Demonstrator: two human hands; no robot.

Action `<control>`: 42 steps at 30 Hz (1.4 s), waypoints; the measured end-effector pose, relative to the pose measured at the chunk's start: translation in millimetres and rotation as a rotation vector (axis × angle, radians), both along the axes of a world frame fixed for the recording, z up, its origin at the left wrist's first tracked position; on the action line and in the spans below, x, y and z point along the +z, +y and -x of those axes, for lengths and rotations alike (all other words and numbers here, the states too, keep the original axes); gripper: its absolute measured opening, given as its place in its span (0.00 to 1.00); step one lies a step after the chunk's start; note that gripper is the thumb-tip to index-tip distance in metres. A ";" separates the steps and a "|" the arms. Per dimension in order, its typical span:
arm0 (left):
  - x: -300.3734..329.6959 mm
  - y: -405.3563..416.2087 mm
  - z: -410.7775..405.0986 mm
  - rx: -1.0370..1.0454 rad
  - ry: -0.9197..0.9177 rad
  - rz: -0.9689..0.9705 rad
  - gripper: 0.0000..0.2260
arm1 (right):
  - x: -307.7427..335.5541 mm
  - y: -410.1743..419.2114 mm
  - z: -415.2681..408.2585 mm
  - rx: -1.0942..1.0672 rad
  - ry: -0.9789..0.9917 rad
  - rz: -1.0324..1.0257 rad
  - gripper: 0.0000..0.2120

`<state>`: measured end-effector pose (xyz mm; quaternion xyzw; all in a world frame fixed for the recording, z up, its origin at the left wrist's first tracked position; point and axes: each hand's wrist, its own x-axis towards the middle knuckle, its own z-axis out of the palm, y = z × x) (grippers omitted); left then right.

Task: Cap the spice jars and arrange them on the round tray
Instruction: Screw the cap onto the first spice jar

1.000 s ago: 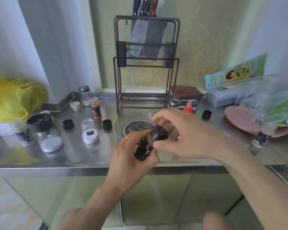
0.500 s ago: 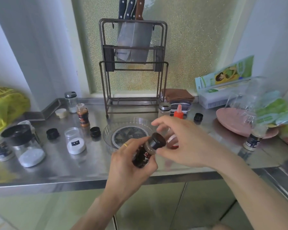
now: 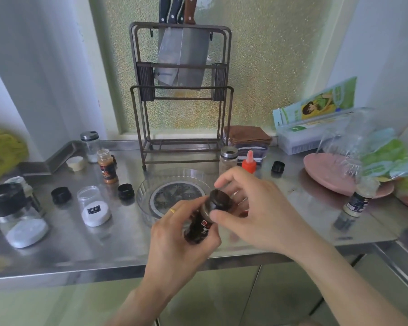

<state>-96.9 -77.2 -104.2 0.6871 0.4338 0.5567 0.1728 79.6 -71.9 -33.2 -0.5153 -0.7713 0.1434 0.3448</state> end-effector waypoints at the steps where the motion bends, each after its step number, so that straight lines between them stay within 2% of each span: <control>1: -0.5 1.5 -1.5 0.000 -0.016 0.003 0.18 | -0.6 -0.4 -0.9 -0.022 0.014 -0.026 0.18; 4: 0.4 4.1 -8.1 -0.019 -0.050 0.017 0.18 | -2.8 -2.3 -3.3 -0.010 0.059 -0.027 0.17; 11: 0.1 -4.2 -29.7 -0.084 -0.054 0.033 0.18 | -19.7 -16.2 -20.4 -0.076 0.414 0.006 0.17; 16: -12.6 -9.1 -59.4 -0.082 -0.067 0.099 0.18 | -43.9 -29.7 -35.5 -0.190 0.500 0.007 0.19; 20: -21.4 -0.4 -88.6 -0.079 -0.077 0.165 0.21 | -60.2 -32.4 -48.8 -0.265 0.500 0.146 0.24; 24: -25.4 9.3 -112.9 -0.088 0.004 0.157 0.25 | -71.7 -14.9 -69.1 -0.396 0.472 0.130 0.13; 27: -32.1 13.3 -116.6 -0.079 0.079 0.122 0.27 | -77.2 7.1 -81.7 -0.481 0.456 0.072 0.11; 35: -50.8 32.8 -105.4 0.010 0.225 0.102 0.16 | -103.4 48.2 -84.4 -0.579 0.360 0.043 0.13; 38: -56.7 36.9 -105.6 -0.004 0.280 0.109 0.15 | -107.7 48.2 -84.3 -0.563 0.337 0.049 0.15; 42: -64.0 40.8 -106.2 -0.016 0.278 0.130 0.15 | -110.2 39.7 -93.7 -0.511 0.396 0.152 0.27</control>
